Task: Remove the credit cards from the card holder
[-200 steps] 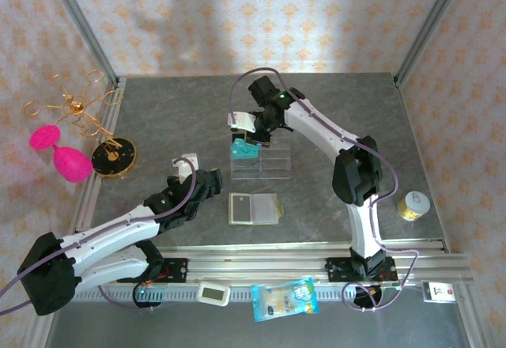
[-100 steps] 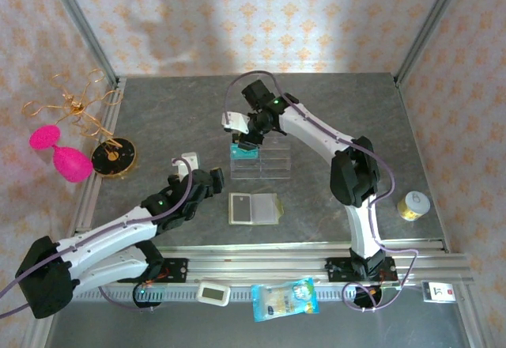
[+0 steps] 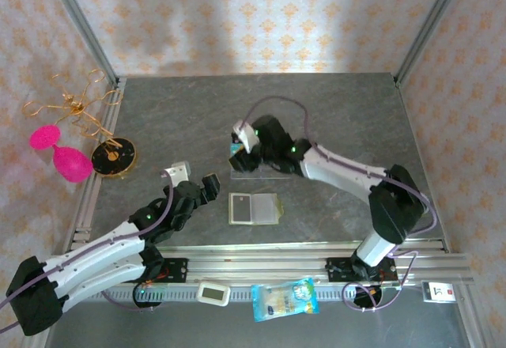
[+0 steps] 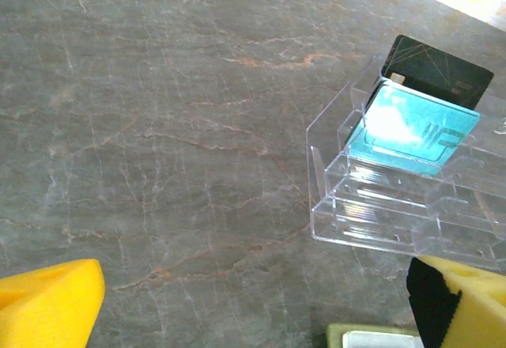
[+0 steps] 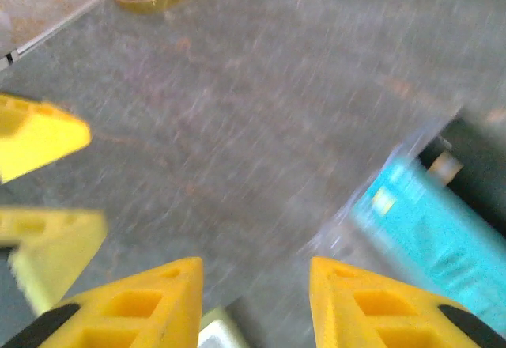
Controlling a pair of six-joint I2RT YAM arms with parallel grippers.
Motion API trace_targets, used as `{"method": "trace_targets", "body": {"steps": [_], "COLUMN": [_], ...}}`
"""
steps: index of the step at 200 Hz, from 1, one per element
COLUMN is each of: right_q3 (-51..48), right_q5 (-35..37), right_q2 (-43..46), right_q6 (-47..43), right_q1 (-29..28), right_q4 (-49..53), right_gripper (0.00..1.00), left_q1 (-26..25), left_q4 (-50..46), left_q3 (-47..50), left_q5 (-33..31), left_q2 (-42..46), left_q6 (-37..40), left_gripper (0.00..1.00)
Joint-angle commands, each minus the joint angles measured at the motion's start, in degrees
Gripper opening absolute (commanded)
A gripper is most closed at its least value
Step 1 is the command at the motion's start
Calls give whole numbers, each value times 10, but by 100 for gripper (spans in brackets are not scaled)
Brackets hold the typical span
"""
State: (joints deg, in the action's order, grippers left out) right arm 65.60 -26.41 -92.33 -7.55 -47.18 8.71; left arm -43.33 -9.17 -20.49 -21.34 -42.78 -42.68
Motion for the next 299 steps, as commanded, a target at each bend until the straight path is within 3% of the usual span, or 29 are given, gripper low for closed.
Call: {"method": "trace_targets", "body": {"steps": [1,35,63,96,145,171,188,212,261,299], "right_q3": [-76,-119,-111,-85,-73,-70,-69,-70,-116,-162], "right_q5": [100,195,217,259,268,261,256,254,230,205], "right_q2": [38,36,3,-44,-96,-115,-121,-120,-59,-3], "right_q6": [143,188,198,191,192,196,201,213,261,299], "right_q1": [-59,-142,-183,-205,-210,-214,-215,-214,-198,-176], "right_q4": [-50,-11,3,27,47,50,49,36,-55,-109], "right_gripper": [40,42,42,42,41,35,22,0,0,0], "left_q1": [5,6,6,5,6,5,5,6,6,5], "left_q4": [-1,19,14,9,11,15,18,34,78,138], "left_q3": [24,51,58,61,64,65,65,69,76,88], "left_q5": [22,41,46,54,60,68,76,100,159,212], "left_q2": [29,64,73,73,71,65,58,44,-4,-44], "left_q6": [-24,-35,-44,-46,-41,-37,-34,-31,-30,-34], "left_gripper": [99,99,99,98,96,94,92,85,65,38]}}
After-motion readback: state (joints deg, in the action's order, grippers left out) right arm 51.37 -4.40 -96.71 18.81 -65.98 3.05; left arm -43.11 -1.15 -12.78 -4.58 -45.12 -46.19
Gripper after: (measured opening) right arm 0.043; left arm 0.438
